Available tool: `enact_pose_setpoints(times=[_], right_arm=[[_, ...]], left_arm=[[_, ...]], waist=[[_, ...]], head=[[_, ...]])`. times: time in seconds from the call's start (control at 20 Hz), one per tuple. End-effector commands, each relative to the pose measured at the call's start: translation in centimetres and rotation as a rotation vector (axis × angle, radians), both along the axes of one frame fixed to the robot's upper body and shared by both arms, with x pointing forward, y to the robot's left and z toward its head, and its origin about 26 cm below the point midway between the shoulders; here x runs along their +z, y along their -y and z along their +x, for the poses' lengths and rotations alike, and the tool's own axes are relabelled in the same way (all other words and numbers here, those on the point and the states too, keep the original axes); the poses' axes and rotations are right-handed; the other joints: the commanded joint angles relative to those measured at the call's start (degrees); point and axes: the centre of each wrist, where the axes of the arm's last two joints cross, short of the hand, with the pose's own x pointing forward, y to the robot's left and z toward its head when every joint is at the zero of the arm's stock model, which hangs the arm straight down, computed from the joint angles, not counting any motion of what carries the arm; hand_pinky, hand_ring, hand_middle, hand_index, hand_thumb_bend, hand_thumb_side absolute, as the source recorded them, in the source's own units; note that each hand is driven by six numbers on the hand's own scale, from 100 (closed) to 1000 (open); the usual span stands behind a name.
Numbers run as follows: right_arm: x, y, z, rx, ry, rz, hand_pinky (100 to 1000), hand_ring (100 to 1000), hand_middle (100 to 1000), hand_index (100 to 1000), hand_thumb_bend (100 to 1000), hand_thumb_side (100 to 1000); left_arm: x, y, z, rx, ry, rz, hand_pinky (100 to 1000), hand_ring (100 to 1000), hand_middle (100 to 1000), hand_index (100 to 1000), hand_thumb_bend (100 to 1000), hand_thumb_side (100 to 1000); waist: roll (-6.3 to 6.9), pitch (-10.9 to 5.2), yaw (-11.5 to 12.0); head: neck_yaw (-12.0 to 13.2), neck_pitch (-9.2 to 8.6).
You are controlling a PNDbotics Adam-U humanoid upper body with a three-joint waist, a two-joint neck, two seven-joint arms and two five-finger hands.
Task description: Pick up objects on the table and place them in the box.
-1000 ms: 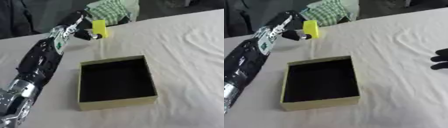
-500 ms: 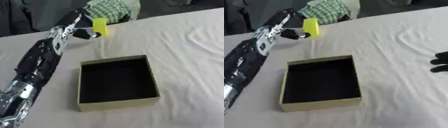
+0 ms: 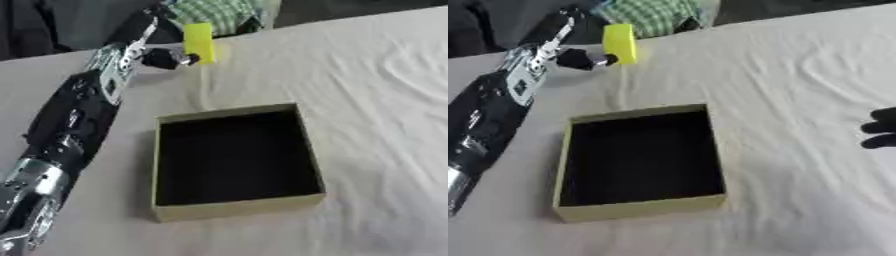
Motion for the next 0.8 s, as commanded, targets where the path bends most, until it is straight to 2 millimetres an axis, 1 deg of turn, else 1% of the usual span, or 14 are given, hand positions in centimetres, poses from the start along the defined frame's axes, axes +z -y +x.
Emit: enact_pose_setpoints(times=[0.05, 0.15, 0.2, 0.25, 0.65, 0.75, 0.8], right_arm=[[0.7, 0.0, -0.1, -0.004, 0.033, -0.009, 650, 739, 741, 925, 100, 788], [0.8, 0.0, -0.1, -0.002, 0.036, -0.009, 650, 739, 741, 925, 100, 788], [0.8, 0.0, -0.1, -0.001, 0.037, -0.009, 650, 739, 740, 925, 100, 788], [0.8, -0.1, -0.1, 0.000, 0.037, -0.010, 649, 739, 740, 925, 100, 790], [1.0, -0.3, -0.1, 0.008, 0.041, -0.010, 649, 739, 740, 925, 100, 790], [1.0, -0.3, -0.1, 0.012, 0.044, -0.012, 649, 739, 740, 925, 100, 790], [1.1, -0.4, -0.1, 0.013, 0.044, -0.012, 648, 739, 740, 925, 100, 791]], left_arm=[[2.8, -0.6, -0.7, -0.003, 0.060, 0.010, 872, 853, 891, 873, 674, 577], [3.0, -0.4, -0.7, -0.007, 0.064, 0.014, 872, 853, 891, 873, 673, 577], [3.1, -0.3, -0.7, -0.009, 0.065, 0.016, 871, 852, 891, 873, 689, 582], [3.1, -0.2, -0.7, -0.011, 0.065, 0.018, 871, 852, 891, 873, 674, 580], [3.3, 0.4, -0.6, -0.017, 0.067, 0.027, 870, 851, 890, 873, 680, 589], [3.1, 0.5, -0.5, -0.017, 0.059, 0.029, 868, 848, 886, 872, 678, 587], [3.0, 0.5, -0.5, -0.017, 0.054, 0.031, 864, 832, 869, 869, 673, 586]], waist=[[-0.31, -1.00, -0.3], [-0.29, -0.74, -0.5], [-0.26, -0.65, -0.6], [-0.22, -0.58, -0.7], [-0.02, -0.22, -1.4], [0.05, -0.12, -1.5], [0.09, -0.07, -1.6]], head=[[0.2, -1.00], [0.3, -1.24], [0.3, -1.32], [0.4, -1.39], [0.5, -1.87], [0.5, -1.92], [0.5, -1.96]])
